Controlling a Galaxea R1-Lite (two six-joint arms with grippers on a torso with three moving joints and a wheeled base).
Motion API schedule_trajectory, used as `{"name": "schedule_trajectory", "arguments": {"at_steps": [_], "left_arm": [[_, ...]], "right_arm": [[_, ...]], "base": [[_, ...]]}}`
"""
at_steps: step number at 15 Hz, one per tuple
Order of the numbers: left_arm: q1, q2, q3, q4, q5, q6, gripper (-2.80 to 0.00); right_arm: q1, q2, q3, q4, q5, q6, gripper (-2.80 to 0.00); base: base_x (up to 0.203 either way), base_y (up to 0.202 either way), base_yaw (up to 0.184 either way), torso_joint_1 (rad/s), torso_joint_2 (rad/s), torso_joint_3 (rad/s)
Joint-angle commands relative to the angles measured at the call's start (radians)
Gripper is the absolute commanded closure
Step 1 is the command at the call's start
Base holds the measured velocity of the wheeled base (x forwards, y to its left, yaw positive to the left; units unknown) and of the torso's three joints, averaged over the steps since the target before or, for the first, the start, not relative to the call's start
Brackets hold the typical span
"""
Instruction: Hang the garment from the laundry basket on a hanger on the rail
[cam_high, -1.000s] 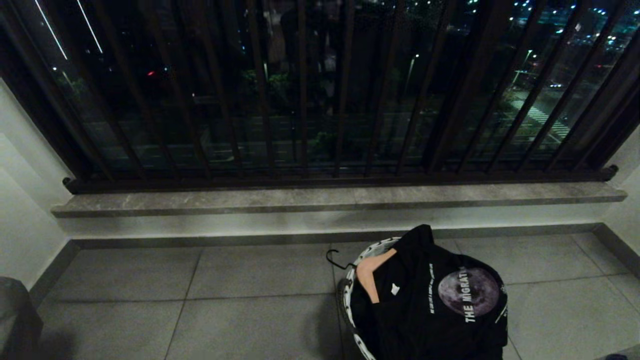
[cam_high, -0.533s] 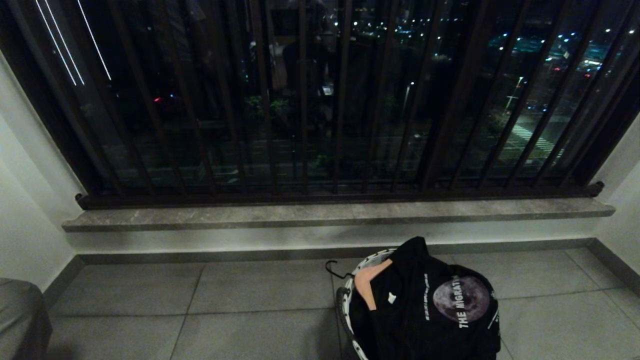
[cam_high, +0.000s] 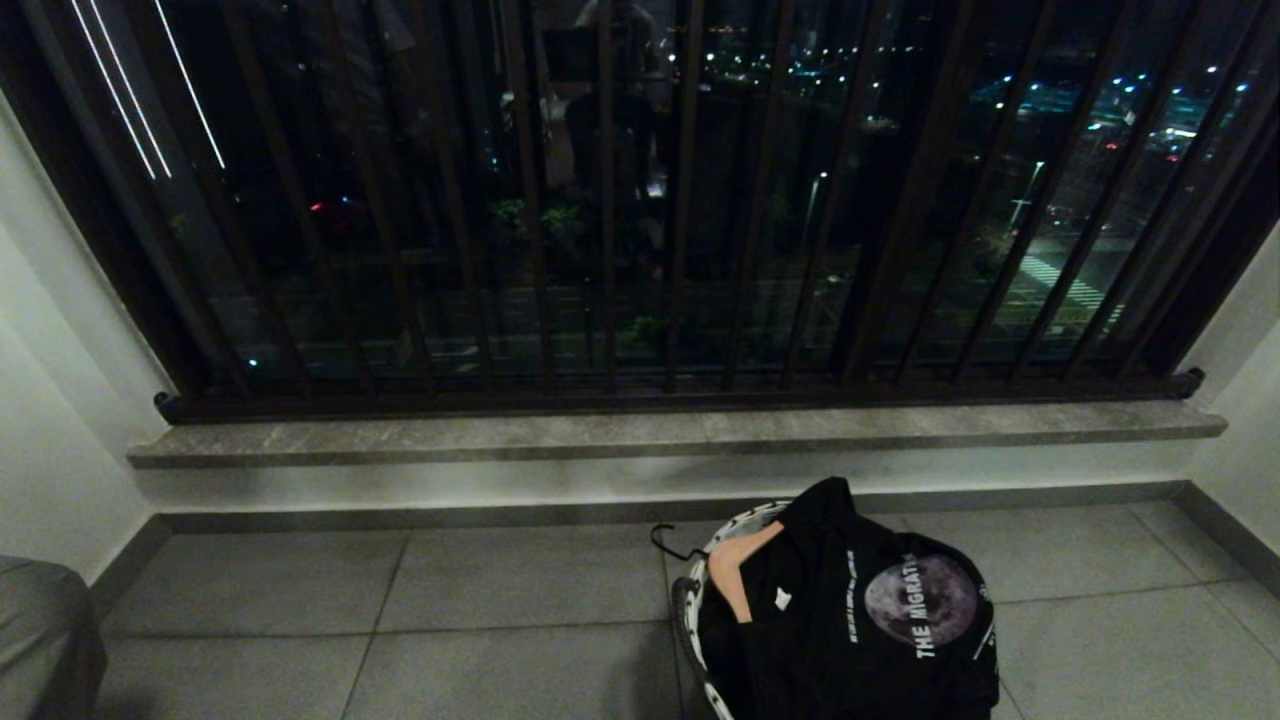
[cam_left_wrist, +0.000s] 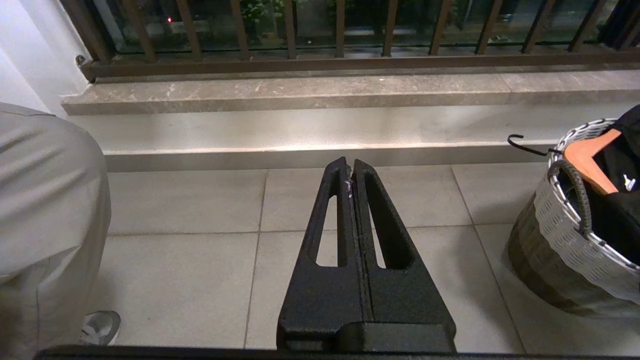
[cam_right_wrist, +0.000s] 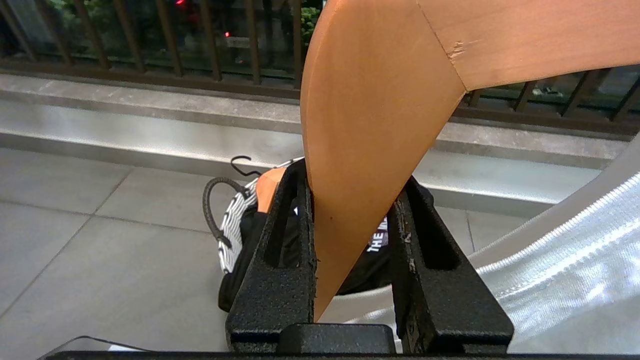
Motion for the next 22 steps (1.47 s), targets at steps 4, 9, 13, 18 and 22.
{"name": "schedule_trajectory", "arguments": {"at_steps": [4, 9, 13, 18, 22], "left_arm": [[0.000, 0.000, 0.002, 0.000, 0.000, 0.000, 0.00], [0.000, 0.000, 0.002, 0.000, 0.000, 0.000, 0.00], [0.000, 0.000, 0.002, 0.000, 0.000, 0.000, 0.00], [0.000, 0.000, 0.002, 0.000, 0.000, 0.000, 0.00], [0.000, 0.000, 0.002, 0.000, 0.000, 0.000, 0.00]], "right_arm": [[0.000, 0.001, -0.007, 0.000, 0.003, -0.004, 0.00], [0.000, 0.001, -0.004, -0.002, 0.005, -0.022, 0.00], [0.000, 0.001, -0.006, -0.001, 0.005, -0.022, 0.00], [0.000, 0.001, -0.006, 0.000, 0.007, -0.022, 0.00], [0.000, 0.001, -0.016, 0.000, 0.007, -0.022, 0.00]], "base": [[0.000, 0.000, 0.000, 0.000, 0.00, 0.000], [0.000, 0.000, 0.000, 0.000, 0.00, 0.000], [0.000, 0.000, 0.000, 0.000, 0.00, 0.000], [0.000, 0.000, 0.000, 0.005, -0.14, -0.157], [0.000, 0.000, 0.000, 0.028, -0.44, -0.376]]}}
